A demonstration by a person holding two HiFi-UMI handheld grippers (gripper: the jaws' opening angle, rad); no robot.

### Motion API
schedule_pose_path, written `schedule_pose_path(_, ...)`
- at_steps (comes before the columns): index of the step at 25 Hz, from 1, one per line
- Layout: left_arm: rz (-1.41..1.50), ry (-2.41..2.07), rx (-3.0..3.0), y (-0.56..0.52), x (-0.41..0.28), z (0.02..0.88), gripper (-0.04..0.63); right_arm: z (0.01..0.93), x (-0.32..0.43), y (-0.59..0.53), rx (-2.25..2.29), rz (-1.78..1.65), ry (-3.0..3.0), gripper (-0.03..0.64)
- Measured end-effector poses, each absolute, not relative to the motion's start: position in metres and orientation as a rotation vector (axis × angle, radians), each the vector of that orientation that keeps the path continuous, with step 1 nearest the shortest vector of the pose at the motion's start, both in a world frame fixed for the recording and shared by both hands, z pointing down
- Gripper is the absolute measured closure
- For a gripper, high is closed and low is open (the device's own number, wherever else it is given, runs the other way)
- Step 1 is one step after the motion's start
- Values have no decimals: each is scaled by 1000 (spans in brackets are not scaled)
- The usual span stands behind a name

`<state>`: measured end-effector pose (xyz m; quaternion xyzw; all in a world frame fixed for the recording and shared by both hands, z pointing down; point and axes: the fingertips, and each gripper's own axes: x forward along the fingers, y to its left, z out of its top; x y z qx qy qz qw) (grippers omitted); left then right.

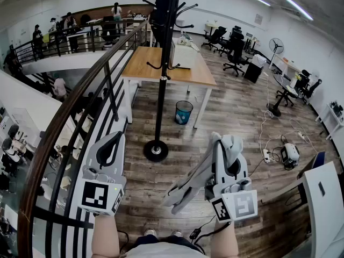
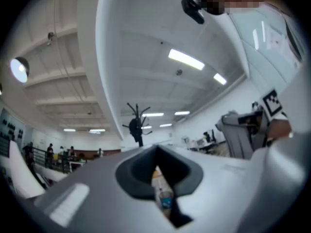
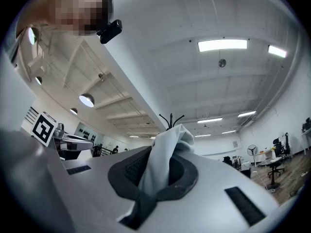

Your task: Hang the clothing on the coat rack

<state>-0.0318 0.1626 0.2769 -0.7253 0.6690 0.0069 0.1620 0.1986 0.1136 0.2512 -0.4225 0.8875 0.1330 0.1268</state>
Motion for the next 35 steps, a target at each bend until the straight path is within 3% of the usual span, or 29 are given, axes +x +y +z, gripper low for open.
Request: schedule_pose_path(35,226,1840,-2139,152,-88,271,589,246,185,105,-1330,331,2478,612)
